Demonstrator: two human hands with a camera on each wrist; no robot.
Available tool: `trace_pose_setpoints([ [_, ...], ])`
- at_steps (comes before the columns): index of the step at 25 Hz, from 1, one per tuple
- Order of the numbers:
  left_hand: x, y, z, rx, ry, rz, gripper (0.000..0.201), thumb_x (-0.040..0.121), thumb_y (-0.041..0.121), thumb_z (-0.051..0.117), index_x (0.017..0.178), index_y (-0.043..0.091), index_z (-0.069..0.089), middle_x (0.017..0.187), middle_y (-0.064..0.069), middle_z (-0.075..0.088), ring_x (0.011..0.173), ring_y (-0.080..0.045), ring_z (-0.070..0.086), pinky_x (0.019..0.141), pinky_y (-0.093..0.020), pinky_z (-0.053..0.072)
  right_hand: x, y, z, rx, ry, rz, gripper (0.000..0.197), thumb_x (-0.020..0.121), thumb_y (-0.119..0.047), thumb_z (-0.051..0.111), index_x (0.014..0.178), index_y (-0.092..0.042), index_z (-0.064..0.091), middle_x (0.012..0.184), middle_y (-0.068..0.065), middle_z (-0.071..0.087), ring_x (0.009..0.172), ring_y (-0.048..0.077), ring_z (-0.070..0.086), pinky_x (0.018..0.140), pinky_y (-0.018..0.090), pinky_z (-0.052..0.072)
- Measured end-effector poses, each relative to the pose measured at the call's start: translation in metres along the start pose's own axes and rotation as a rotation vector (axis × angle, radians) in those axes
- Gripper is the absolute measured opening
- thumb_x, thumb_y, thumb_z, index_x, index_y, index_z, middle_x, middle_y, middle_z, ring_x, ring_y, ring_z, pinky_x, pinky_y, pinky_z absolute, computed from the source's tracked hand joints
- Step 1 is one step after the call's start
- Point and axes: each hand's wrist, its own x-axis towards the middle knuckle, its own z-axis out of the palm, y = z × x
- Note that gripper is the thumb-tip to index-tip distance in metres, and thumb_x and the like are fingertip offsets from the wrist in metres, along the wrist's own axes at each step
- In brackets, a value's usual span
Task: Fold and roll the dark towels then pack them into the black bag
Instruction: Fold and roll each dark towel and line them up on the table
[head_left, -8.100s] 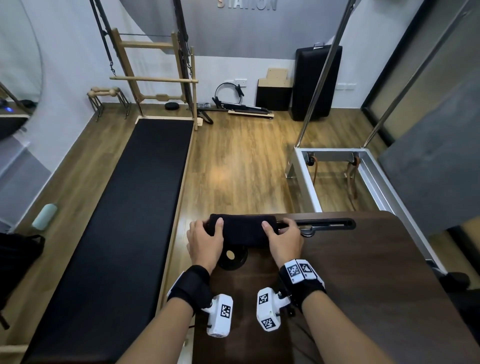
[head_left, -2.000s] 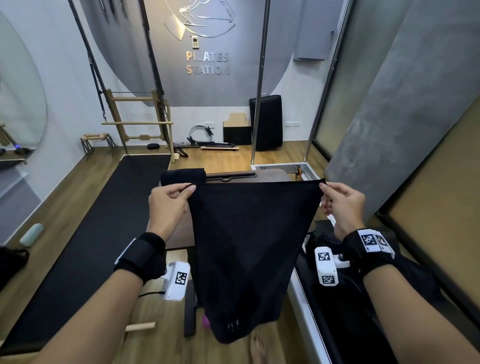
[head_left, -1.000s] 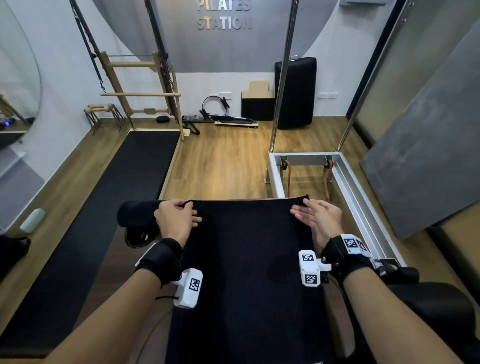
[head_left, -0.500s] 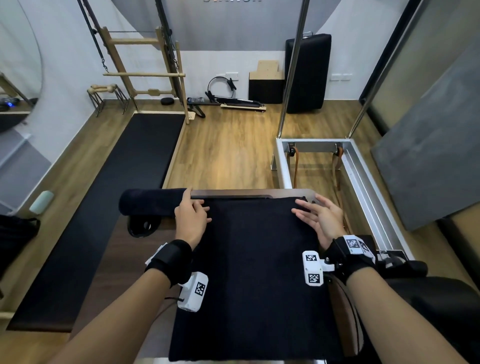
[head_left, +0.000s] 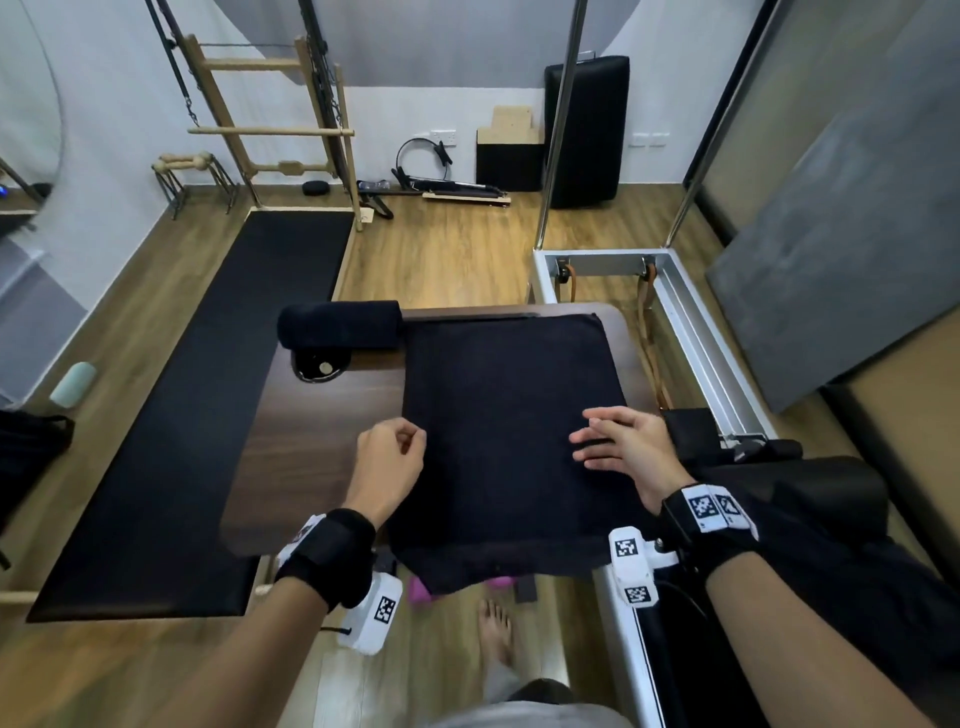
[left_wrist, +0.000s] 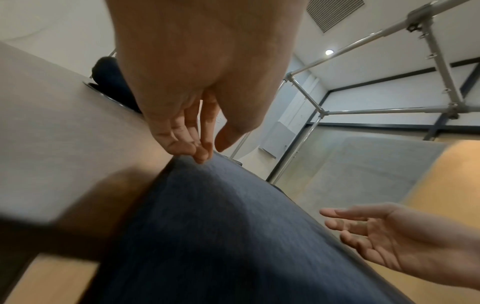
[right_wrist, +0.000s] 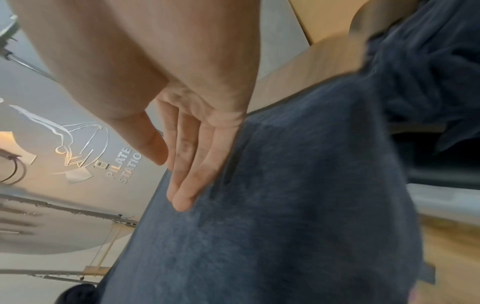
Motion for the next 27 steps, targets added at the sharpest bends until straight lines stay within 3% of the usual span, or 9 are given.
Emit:
trace_pose_setpoints([
  [4, -0.058, -0.015, -0.014, 0.109, -0.050, 0.046, 0.019, 0.093, 0.026, 0.078, 0.080, 0.013, 0.071, 0.080, -0.003, 0.066, 0.077, -0.020, 0.063, 0.074, -0.039, 0.054, -0.044, 0.038, -0.025, -0.237, 0.155, -0.006, 0.011, 0.098, -0.004, 0.065, 0.104, 0.004, 0.066, 0.066, 0.020, 0.070, 0.039, 0.022, 0.052, 0.035, 0.025, 0.037],
  [7, -0.078, -0.019, -0.015, 0.180, -0.116, 0.010, 0.024, 0.090, 0.037, 0.081, 0.092, 0.019, 0.066, 0.091, 0.001, 0.060, 0.086, -0.017, 0.060, 0.076, -0.040, 0.054, -0.059, 0.057, -0.040, -0.426, 0.251, -0.006, 0.013, 0.090, -0.008, 0.076, 0.095, -0.002, 0.066, 0.057, 0.016, 0.068, 0.035, 0.023, 0.046, 0.037, 0.024, 0.035],
  [12, -0.081, -0.013, -0.008, 0.274, -0.128, 0.048, 0.012, 0.097, 0.032, 0.072, 0.094, 0.020, 0.070, 0.096, 0.004, 0.057, 0.103, -0.020, 0.058, 0.083, -0.038, 0.050, -0.060, 0.065, -0.037, -0.574, 0.290, -0.016, 0.013, 0.091, -0.012, 0.076, 0.081, -0.008, 0.068, 0.050, 0.011, 0.066, 0.031, 0.012, 0.048, 0.044, 0.026, 0.040],
  [16, -0.060, 0.009, -0.008, 0.231, -0.022, 0.118, 0.012, 0.099, 0.034, 0.069, 0.095, 0.023, 0.068, 0.093, 0.005, 0.057, 0.094, -0.019, 0.058, 0.078, -0.038, 0.048, -0.044, 0.042, -0.020, -0.436, 0.230, -0.068, 0.014, 0.098, -0.010, 0.067, 0.087, -0.002, 0.065, 0.054, 0.010, 0.066, 0.037, 0.021, 0.048, 0.041, 0.027, 0.038],
  [20, -0.005, 0.050, -0.006, 0.114, 0.067, 0.119, 0.011, 0.098, 0.035, 0.070, 0.091, 0.027, 0.067, 0.069, 0.009, 0.057, 0.080, -0.023, 0.064, 0.065, -0.037, 0.048, -0.004, -0.010, 0.009, -0.309, 0.129, -0.183, 0.011, 0.101, -0.011, 0.063, 0.095, -0.002, 0.061, 0.062, 0.013, 0.070, 0.040, 0.023, 0.057, 0.034, 0.025, 0.035],
  [23, 0.042, 0.083, 0.003, -0.004, 0.108, 0.094, 0.012, 0.097, 0.035, 0.069, 0.088, 0.027, 0.068, 0.063, 0.009, 0.066, 0.082, -0.021, 0.070, 0.074, -0.039, 0.056, 0.037, -0.052, 0.036, -0.263, 0.074, -0.233, 0.009, 0.103, -0.010, 0.061, 0.098, -0.002, 0.060, 0.066, 0.016, 0.072, 0.043, 0.024, 0.063, 0.034, 0.025, 0.041],
  [25, 0.068, 0.097, 0.015, -0.144, 0.079, 0.053, 0.010, 0.100, 0.029, 0.066, 0.093, 0.024, 0.069, 0.069, 0.007, 0.075, 0.080, -0.019, 0.074, 0.076, -0.041, 0.061, 0.063, -0.073, 0.051, -0.235, 0.038, -0.216, 0.009, 0.104, -0.010, 0.059, 0.098, -0.004, 0.058, 0.075, 0.021, 0.073, 0.049, 0.027, 0.066, 0.039, 0.027, 0.048],
  [27, 0.079, 0.099, 0.024, -0.267, 0.007, -0.007, 0.011, 0.103, 0.020, 0.062, 0.107, 0.016, 0.071, 0.092, -0.001, 0.080, 0.087, -0.017, 0.076, 0.079, -0.045, 0.064, 0.079, -0.080, 0.060, -0.210, 0.002, -0.164, 0.005, 0.105, -0.009, 0.057, 0.101, -0.006, 0.058, 0.088, 0.024, 0.074, 0.060, 0.032, 0.070, 0.050, 0.033, 0.057],
])
